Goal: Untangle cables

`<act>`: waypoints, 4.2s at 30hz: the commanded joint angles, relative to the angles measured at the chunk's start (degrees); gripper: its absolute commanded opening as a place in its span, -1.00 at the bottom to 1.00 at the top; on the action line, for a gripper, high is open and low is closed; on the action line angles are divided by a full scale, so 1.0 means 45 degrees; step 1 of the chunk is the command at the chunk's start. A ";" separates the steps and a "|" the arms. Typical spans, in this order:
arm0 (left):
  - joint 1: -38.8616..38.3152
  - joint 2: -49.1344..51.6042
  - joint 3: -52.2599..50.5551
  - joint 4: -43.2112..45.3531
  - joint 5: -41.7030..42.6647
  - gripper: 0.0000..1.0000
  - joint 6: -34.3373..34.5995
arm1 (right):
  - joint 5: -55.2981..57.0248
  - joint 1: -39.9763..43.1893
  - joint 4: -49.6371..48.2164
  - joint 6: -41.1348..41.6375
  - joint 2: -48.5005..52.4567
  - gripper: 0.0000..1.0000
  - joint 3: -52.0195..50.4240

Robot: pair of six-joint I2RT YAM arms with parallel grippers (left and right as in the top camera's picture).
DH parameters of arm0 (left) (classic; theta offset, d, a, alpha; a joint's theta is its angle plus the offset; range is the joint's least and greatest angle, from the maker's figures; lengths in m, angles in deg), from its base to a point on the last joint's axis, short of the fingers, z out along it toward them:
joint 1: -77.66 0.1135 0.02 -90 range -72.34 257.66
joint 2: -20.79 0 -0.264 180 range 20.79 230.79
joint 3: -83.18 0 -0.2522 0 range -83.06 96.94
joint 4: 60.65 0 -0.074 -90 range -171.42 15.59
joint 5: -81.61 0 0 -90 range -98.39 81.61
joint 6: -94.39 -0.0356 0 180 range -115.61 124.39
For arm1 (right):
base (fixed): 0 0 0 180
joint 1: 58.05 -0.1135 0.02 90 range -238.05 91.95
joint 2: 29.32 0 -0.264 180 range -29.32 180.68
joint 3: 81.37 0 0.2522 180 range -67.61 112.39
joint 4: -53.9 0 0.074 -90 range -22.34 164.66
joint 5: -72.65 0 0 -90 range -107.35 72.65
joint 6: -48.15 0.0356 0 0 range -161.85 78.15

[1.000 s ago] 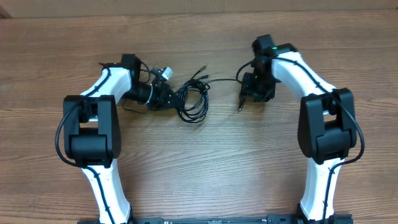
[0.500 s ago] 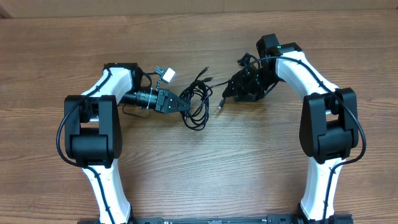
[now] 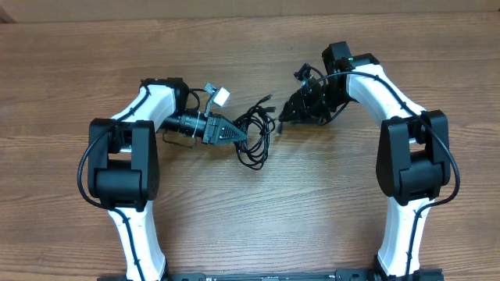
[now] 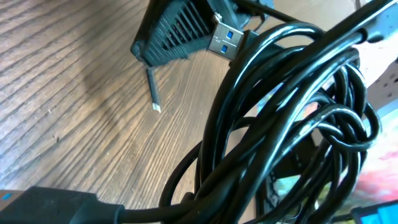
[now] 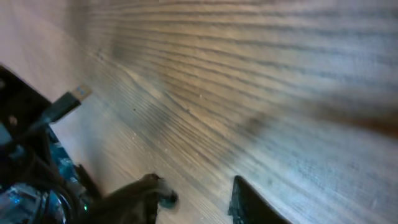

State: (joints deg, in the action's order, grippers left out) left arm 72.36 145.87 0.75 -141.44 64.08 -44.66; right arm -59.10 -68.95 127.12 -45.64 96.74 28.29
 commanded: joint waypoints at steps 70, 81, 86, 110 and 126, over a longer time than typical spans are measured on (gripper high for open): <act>-0.2424 0.0160 -0.0058 0.5576 -1.1861 -0.91 1.5616 | 0.5867 -0.2399 -0.3177 1.1910 -0.0126 -0.40 0.0350; -0.2477 0.0160 -0.0058 0.5566 -1.1866 -0.92 1.5616 | 0.5940 -0.2511 -0.3497 1.2798 -0.0126 -0.43 0.0350; -0.2477 0.0160 -0.0058 0.5566 -1.1861 -0.92 1.5616 | 0.5945 -0.2594 -0.3274 1.2818 -0.0102 -0.42 0.0345; -0.2327 0.0160 -0.0058 0.5430 -1.2240 -0.92 1.5679 | 0.7072 -0.1530 -0.2399 0.8995 -0.1914 -0.92 0.0379; -0.2327 0.0160 -0.0058 0.5421 -1.2235 -0.91 1.5766 | 0.3113 -0.1370 -0.1583 0.8170 -0.2458 -0.07 -0.0709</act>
State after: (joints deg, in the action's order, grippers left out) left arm 61.82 144.01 2.17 -115.95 13.68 25.50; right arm -35.26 -74.76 122.66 -10.93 84.85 28.40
